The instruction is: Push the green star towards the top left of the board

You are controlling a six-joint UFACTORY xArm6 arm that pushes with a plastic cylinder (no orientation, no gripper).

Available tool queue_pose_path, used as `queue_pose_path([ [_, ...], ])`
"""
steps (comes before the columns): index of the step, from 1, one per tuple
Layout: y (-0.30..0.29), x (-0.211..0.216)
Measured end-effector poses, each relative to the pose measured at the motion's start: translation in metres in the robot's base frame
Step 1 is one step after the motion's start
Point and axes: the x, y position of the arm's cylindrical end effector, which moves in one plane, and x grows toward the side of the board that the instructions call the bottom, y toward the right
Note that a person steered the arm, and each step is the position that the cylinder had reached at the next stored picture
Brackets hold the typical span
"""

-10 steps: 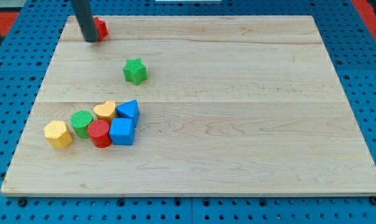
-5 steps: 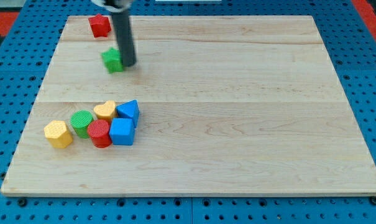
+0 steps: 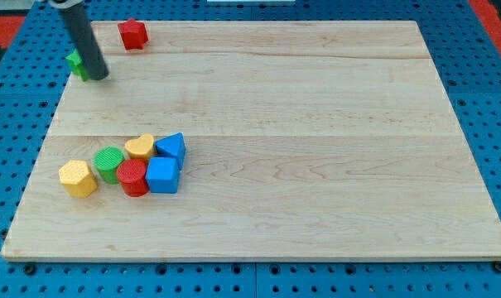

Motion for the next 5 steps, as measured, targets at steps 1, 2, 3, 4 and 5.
queue_pose_path([
  [1, 0.054, 0.010],
  [2, -0.016, 0.030],
  [3, -0.090, 0.015],
  [4, -0.050, -0.007],
  [5, -0.007, -0.038],
])
